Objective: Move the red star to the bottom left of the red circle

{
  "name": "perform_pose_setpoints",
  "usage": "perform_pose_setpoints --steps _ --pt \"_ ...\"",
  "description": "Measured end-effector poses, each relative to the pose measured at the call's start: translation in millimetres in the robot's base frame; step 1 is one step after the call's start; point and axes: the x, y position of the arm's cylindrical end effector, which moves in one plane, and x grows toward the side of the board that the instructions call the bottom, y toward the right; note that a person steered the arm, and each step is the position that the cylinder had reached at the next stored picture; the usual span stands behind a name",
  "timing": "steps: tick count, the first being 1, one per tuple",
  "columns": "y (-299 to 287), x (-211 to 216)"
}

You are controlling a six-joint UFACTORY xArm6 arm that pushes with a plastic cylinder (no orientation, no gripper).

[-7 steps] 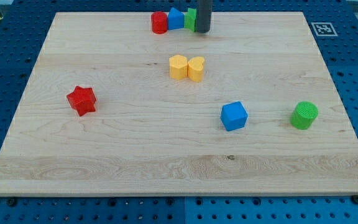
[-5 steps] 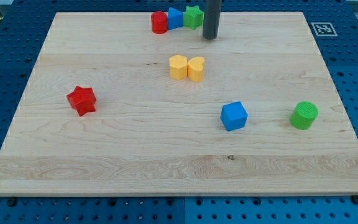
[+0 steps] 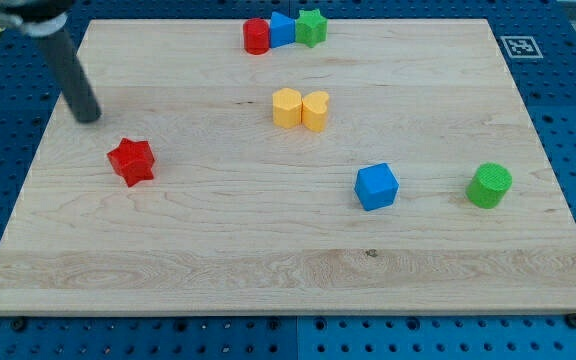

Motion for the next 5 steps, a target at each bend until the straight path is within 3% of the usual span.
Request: perform_pose_setpoints --steps 1,2,3,4,5 --pt "8 60" --pt "51 67" --pt "88 -6" --pt "90 -46" --pt "74 -9"
